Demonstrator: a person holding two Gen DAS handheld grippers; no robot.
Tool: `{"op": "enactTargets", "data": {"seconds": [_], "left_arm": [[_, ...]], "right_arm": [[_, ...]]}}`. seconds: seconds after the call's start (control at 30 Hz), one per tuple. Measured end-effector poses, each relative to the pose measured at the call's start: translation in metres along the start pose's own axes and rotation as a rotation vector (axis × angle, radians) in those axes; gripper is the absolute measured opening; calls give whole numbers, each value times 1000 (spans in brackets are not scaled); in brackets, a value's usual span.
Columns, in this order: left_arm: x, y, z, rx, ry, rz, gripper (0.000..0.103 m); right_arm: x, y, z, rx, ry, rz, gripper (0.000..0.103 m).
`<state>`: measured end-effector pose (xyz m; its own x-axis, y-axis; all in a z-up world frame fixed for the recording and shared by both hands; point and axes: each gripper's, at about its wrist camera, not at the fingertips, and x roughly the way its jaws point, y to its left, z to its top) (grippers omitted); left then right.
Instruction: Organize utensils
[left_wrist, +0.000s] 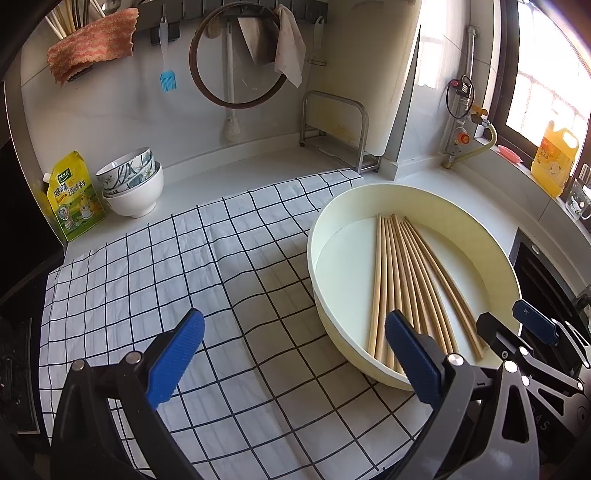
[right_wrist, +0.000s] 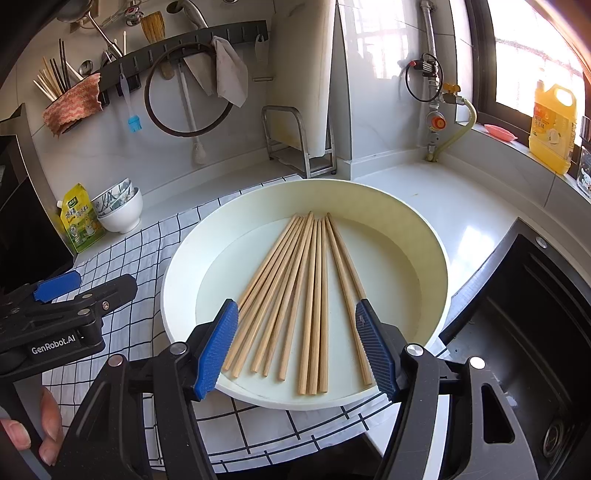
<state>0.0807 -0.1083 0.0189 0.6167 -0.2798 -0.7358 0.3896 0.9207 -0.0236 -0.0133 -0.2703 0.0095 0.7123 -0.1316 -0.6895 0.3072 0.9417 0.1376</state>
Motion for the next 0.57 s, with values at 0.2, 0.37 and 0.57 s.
{"op": "enactTargets", "data": {"seconds": [0.2, 0.37, 0.57], "left_arm": [[0, -2, 0, 9, -2, 11, 97], [1, -2, 0, 6, 6, 8, 97], [0, -2, 0, 9, 4, 14, 97]], "right_arm": [[1, -1, -1, 4, 1, 2, 63], [2, 0, -1, 1, 2, 4, 63], [2, 0, -1, 2, 2, 4, 63]]}}
